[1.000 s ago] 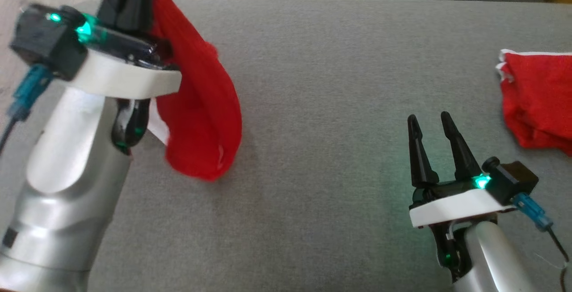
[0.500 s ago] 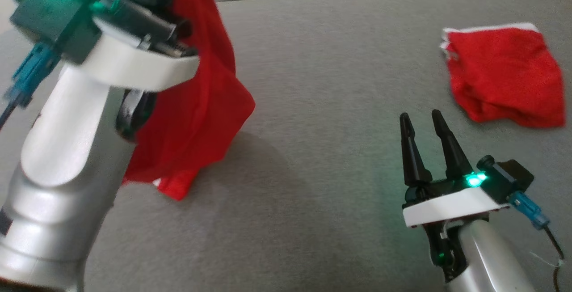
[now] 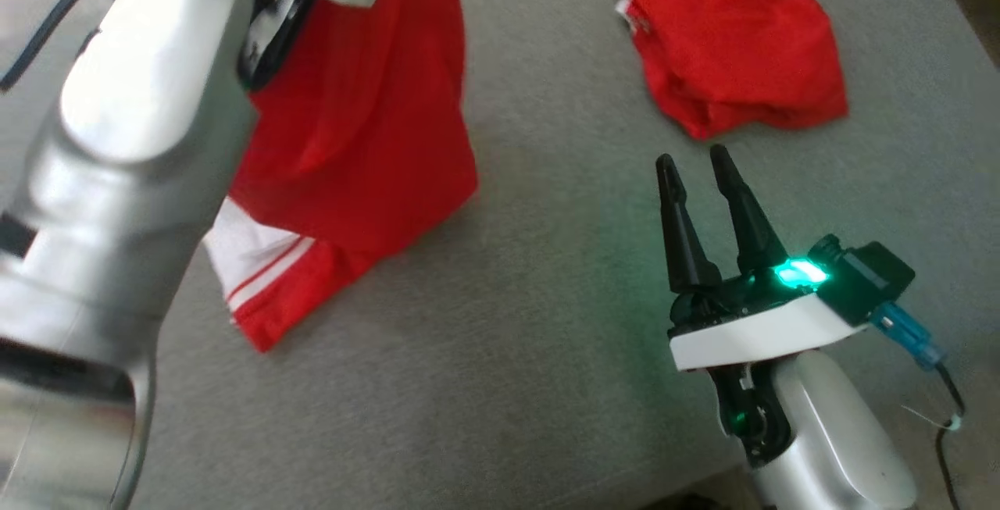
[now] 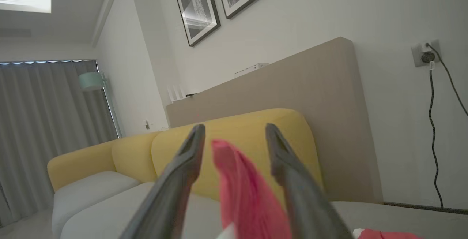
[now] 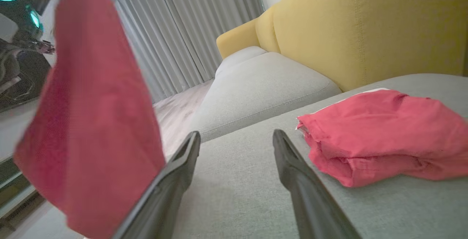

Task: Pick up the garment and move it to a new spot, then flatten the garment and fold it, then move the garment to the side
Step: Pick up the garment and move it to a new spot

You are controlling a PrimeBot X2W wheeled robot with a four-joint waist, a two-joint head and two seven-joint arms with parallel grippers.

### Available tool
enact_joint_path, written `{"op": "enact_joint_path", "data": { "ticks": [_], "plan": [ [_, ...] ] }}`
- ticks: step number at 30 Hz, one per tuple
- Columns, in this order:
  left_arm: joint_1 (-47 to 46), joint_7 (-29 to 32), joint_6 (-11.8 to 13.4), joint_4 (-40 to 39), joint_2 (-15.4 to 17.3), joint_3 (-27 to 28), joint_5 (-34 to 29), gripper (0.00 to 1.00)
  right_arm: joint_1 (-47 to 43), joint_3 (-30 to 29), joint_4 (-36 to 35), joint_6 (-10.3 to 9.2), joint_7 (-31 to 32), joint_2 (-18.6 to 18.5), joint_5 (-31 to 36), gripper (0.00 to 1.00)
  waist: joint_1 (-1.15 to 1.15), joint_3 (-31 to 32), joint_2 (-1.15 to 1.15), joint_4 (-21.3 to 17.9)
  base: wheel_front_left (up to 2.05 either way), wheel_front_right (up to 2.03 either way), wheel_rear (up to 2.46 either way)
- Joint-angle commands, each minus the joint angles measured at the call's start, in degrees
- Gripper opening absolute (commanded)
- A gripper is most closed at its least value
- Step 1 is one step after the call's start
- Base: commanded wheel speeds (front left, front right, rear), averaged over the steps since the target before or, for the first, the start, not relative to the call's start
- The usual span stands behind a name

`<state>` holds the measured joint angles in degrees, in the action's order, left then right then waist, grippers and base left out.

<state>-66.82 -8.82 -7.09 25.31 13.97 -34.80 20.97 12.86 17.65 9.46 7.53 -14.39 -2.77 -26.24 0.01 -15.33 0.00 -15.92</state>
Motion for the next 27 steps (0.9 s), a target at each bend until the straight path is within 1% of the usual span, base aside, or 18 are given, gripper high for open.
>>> {"op": "enact_joint_path", "data": {
  "ticks": [1, 4, 7, 11, 14, 17, 21, 23, 24, 26, 27],
  "plan": [
    [-4.11, -1.29, -0.11, 1.66, 1.04, 1.03, -0.32, 1.00, 1.76, 1.47, -2.27, -0.04, -0.61, -0.10, -0.44, 1.00, -0.01, -3.16, 0.00, -2.95, 0.00, 0.00, 0.00],
    [-6.55, -3.72, -0.16, 7.49, 0.15, 1.42, -0.09, 1.00, 1.99, 1.45, -2.79, -0.04, -0.61, -0.10, -0.59, 1.00, -0.01, -4.04, 0.00, -2.90, 0.00, 0.00, 0.00],
    [-7.55, -5.22, -0.22, 10.84, -0.04, 1.94, 0.36, 1.00, 1.89, 0.75, -2.86, -0.04, -0.61, -0.10, -0.16, 1.00, -0.01, -4.26, 0.00, -1.40, 0.00, 0.00, 0.00],
    [-6.41, -6.02, -0.28, 11.97, 0.86, 3.02, 1.15, 1.00, 1.73, -0.64, -2.24, -0.04, -0.61, -0.10, 1.49, 1.00, -0.01, -3.40, 0.00, 2.13, 0.00, 0.00, 0.00],
    [-3.75, -6.14, -0.29, 9.94, 1.96, 5.28, 1.96, 1.00, 1.49, -2.27, -1.84, -0.04, -0.61, -0.10, 2.88, 1.00, -0.01, -2.08, 0.00, 5.50, 0.00, 0.00, 0.00],
    [1.31, -6.16, 0.17, 6.50, 3.16, 8.03, 2.41, 1.00, 1.05, -3.95, -1.34, -0.04, -0.61, -0.10, 4.40, 1.00, -0.01, -0.39, 0.00, 9.03, 0.00, 0.00, 0.00],
    [10.41, -6.17, 1.21, 2.45, 4.18, 11.14, 3.31, 1.00, -0.23, -6.56, -0.39, -0.04, -0.61, -0.10, 6.51, 1.00, -0.01, 2.16, 0.00, 13.83, 0.00, 0.00, 0.00],
    [15.41, -6.17, 1.97, 0.37, 4.54, 12.69, 3.86, 1.00, -0.93, -7.33, 0.02, -0.04, -0.61, -0.10, 7.63, 1.00, -0.01, 3.31, 0.00, 15.76, 0.00, 0.00, 0.00],
    [20.77, -6.17, 2.88, -1.86, 4.79, 14.16, 4.27, 1.00, -1.68, -7.74, 0.45, -0.04, -0.61, -0.10, 8.55, 1.00, -0.01, 4.39, 0.00, 17.32, 0.00, 0.00, 0.00],
    [26.34, -6.17, 3.94, -4.04, 4.69, 15.34, 4.47, 1.00, -2.43, -8.15, 0.71, -0.04, -0.61, -0.10, 9.06, 1.00, -0.01, 5.28, 0.00, 18.67, 0.00, 0.00, 0.00],
    [26.34, -6.17, 3.94, -4.04, 4.69, 15.34, 4.47, 1.00, -2.43, -8.15, 0.71, -0.04, -0.61, -0.10, 9.06, 1.00, -0.01, 5.28, 0.00, 18.67, 0.00, 0.00, 0.00]
  ]
}}
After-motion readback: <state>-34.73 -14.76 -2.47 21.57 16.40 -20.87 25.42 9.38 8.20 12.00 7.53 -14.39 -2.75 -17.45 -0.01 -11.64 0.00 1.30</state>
